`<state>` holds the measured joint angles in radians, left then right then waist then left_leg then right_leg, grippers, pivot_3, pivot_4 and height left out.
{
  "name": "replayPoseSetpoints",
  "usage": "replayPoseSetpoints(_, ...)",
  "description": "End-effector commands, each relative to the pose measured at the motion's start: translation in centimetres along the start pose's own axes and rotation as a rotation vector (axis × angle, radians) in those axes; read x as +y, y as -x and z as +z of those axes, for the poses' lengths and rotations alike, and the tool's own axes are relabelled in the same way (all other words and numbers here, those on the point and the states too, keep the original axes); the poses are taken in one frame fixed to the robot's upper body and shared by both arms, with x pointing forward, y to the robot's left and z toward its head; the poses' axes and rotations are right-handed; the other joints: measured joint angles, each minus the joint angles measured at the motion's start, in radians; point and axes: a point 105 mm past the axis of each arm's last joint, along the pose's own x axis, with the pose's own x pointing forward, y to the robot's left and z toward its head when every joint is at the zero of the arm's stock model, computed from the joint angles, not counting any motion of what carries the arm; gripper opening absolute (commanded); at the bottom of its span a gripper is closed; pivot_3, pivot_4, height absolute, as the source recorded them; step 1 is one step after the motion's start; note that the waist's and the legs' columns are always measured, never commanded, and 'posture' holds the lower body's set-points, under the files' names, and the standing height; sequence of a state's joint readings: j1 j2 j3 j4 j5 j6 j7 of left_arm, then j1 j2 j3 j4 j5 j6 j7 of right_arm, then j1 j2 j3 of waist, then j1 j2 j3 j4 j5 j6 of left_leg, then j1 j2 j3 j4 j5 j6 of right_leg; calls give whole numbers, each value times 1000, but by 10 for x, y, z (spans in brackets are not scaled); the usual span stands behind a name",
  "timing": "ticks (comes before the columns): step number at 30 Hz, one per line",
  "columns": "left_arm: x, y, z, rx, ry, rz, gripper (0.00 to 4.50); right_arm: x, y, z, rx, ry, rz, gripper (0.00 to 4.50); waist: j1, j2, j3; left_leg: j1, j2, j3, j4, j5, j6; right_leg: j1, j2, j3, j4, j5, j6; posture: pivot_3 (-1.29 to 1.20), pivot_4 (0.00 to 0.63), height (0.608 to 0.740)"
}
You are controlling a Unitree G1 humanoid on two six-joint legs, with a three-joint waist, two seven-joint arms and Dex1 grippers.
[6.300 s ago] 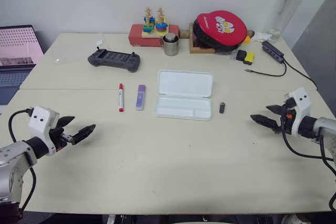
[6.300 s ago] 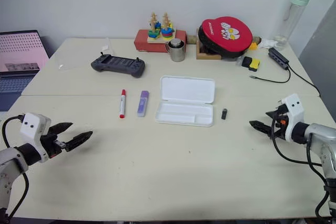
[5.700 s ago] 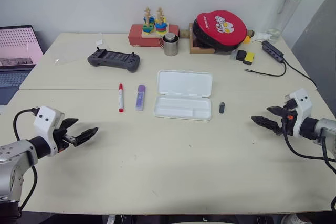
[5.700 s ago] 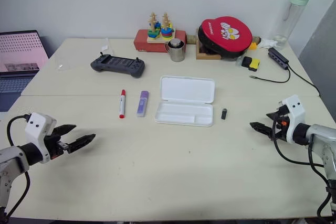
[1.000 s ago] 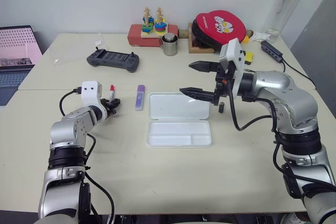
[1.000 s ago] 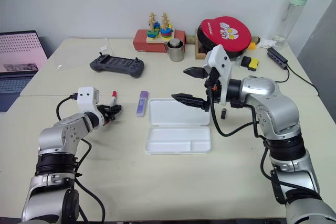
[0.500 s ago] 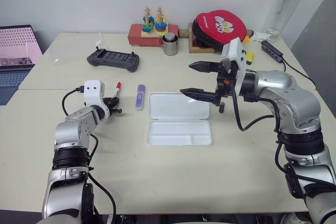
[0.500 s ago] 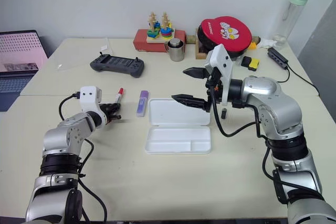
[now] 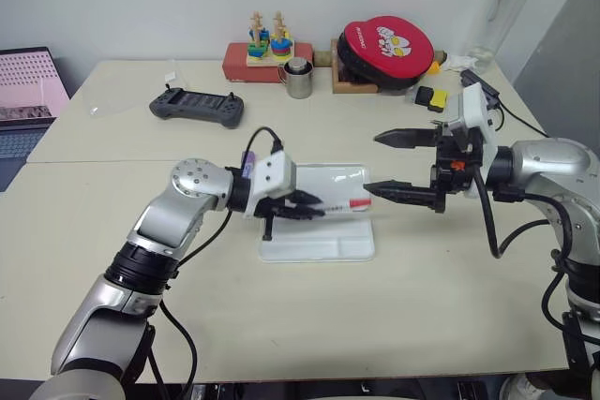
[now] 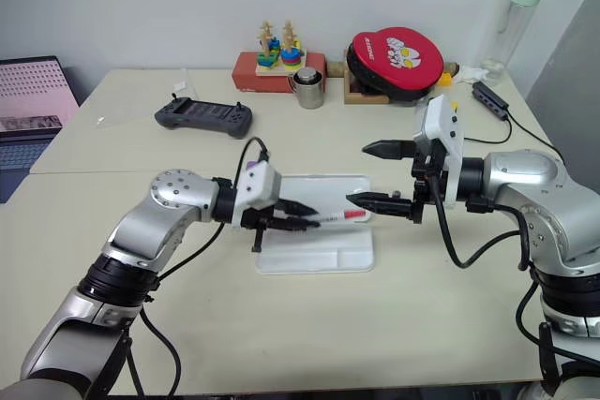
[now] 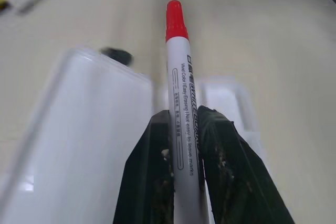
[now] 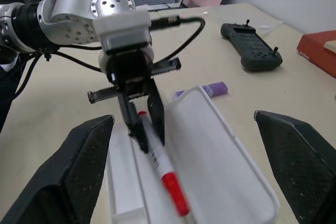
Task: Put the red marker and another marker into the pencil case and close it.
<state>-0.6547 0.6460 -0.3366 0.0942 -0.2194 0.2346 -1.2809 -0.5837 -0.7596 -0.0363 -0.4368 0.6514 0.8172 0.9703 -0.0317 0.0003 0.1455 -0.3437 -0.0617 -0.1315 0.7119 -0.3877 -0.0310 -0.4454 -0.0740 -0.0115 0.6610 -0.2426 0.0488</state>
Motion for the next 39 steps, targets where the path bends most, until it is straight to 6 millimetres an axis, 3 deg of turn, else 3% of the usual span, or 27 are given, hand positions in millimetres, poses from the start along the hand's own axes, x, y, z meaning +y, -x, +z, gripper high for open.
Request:
replayPoseSetpoints(1, 8, 1, -6, 55, -53, -1, 430, 10, 3, 3, 19, 40, -13, 4500, 4, 0, 0, 0, 0, 0, 1, 0, 0, 0, 0, 0, 0, 0, 0, 0, 150, 740)
replayPoseSetpoints(5, 10, -2, -14, 89, -51, 1, 430, 15, 6, -9, 62, 17, -26, 4500, 6, -1, 0, -1, -2, -1, 1, 0, 0, 0, 0, -1, 0, 0, 0, 0, 150, 740)
replayPoseSetpoints(12, 9, -7, -17, 91, -42, -6, 430, 15, 5, -9, 60, 12, -36, 4500, 6, -1, 0, -1, -1, -1, 1, 0, 0, 0, 0, -2, -1, 0, 0, 0, 150, 740)
replayPoseSetpoints(14, 9, -7, -17, 94, -37, -3, 1129, 14, 5, -9, 59, 11, -37, 4500, 5, -1, 0, -1, -1, -1, 1, 0, 0, 0, 0, -1, 0, 0, 0, 0, 150, 740)
replayPoseSetpoints(17, 9, -6, -18, 94, -33, -3, 1682, 13, 4, -9, 58, 10, -36, 4500, 5, -1, 0, -1, -2, -1, 1, 0, 0, 0, 0, -2, 0, 0, 0, 0, 150, 740)
replayPoseSetpoints(21, 15, -1, -3, 5, 7, 32, 2632, 13, 4, -9, 56, 8, -35, 4500, 5, -1, 0, -1, -2, -1, 1, 0, 0, 0, 0, -2, 0, 0, 0, 0, 150, 740)
replayPoseSetpoints(25, 38, 41, 38, -267, 204, 192, 3576, 13, 5, -7, 46, 4, -38, 4500, 4, -1, 1, -1, -1, -1, 1, 0, 0, 0, 0, -1, 0, 0, 0, 0, 150, 740)
replayPoseSetpoints(26, 46, 54, 45, -326, 251, 248, 3632, 13, 5, -6, 39, 3, -40, 4500, 4, -1, 1, -1, -1, -1, 1, 0, 0, 0, 0, -1, 0, 0, 0, 0, 150, 740)
replayPoseSetpoints(30, 80, 108, 61, -509, 373, 556, 4451, 7, 2, 1, -1, 12, -60, 4500, 3, -1, 1, -1, -1, -1, 2, 0, 0, 0, 0, -2, 1, 0, 0, 0, 150, 740)
replayPoseSetpoints(33, 97, 137, 66, -593, 451, 771, 4451, 3, -2, 4, -17, 17, -64, 4500, 3, -2, 0, 0, -1, -2, 2, 0, 0, 0, 0, -1, 1, 0, 0, 0, 150, 740)
replayPoseSetpoints(36, 105, 154, 45, -529, 517, 961, 4451, 1, -5, 7, -28, 24, -62, 4500, 3, -2, 0, 0, -1, -2, 2, 0, 0, 0, 0, -1, 1, 0, 0, 0, 150, 740)
replayPoseSetpoints(39, 105, 154, 9, -368, 594, 1081, 4451, -2, -7, 9, -39, 31, -63, 4500, 3, -2, 0, 0, -2, -2, 2, 0, 0, 0, -1, -1, 1, 0, 0, 0, 150, 740)
